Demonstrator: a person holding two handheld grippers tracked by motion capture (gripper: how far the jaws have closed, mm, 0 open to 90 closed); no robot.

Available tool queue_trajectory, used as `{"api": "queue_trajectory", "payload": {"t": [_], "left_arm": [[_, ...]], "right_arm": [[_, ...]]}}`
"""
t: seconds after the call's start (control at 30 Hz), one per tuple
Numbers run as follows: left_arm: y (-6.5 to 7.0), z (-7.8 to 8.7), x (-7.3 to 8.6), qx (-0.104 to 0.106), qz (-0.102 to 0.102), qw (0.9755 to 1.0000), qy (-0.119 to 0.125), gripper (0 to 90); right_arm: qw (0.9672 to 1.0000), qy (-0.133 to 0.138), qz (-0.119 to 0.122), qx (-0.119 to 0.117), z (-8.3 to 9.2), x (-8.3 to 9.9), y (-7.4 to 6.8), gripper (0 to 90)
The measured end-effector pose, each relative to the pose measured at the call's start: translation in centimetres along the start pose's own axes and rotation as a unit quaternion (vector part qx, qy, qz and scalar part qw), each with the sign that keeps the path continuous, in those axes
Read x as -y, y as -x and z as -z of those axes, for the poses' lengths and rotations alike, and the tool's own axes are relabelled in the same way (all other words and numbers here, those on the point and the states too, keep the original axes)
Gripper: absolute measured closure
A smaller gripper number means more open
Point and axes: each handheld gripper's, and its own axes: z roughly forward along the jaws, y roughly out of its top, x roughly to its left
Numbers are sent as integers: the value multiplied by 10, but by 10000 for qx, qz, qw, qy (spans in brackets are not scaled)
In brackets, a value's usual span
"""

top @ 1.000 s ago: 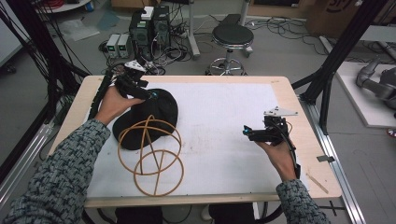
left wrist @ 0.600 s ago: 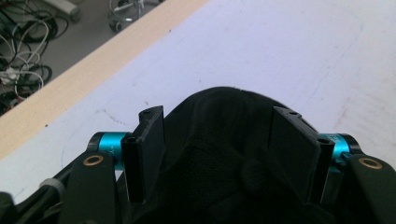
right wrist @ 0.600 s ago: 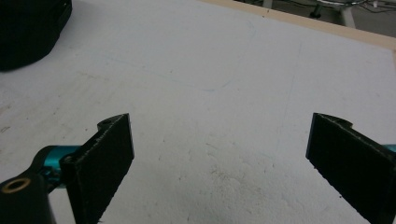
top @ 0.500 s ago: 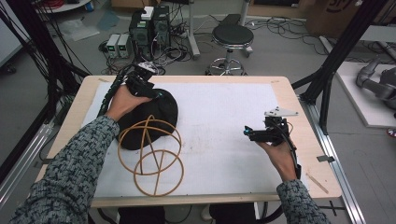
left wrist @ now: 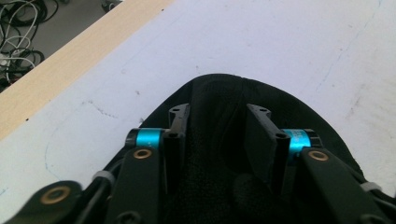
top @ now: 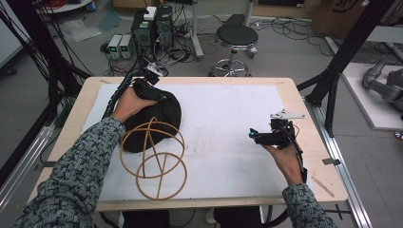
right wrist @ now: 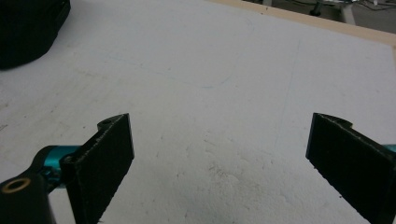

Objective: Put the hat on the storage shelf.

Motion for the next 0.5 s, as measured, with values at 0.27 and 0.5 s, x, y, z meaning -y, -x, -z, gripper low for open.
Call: {"api": "queue_trajectory", "payload": {"t": [0.27, 0.5], "left_arm": [[6, 8, -2, -116, -282, 9995, -67, 721], [-1, 33, -2, -112, -301, 9994, 147, 807]], "right_arm": [[10000, 48, -32, 4, 2, 0, 0, 72], [9999, 77, -64, -6, 5, -2, -2, 72]]}}
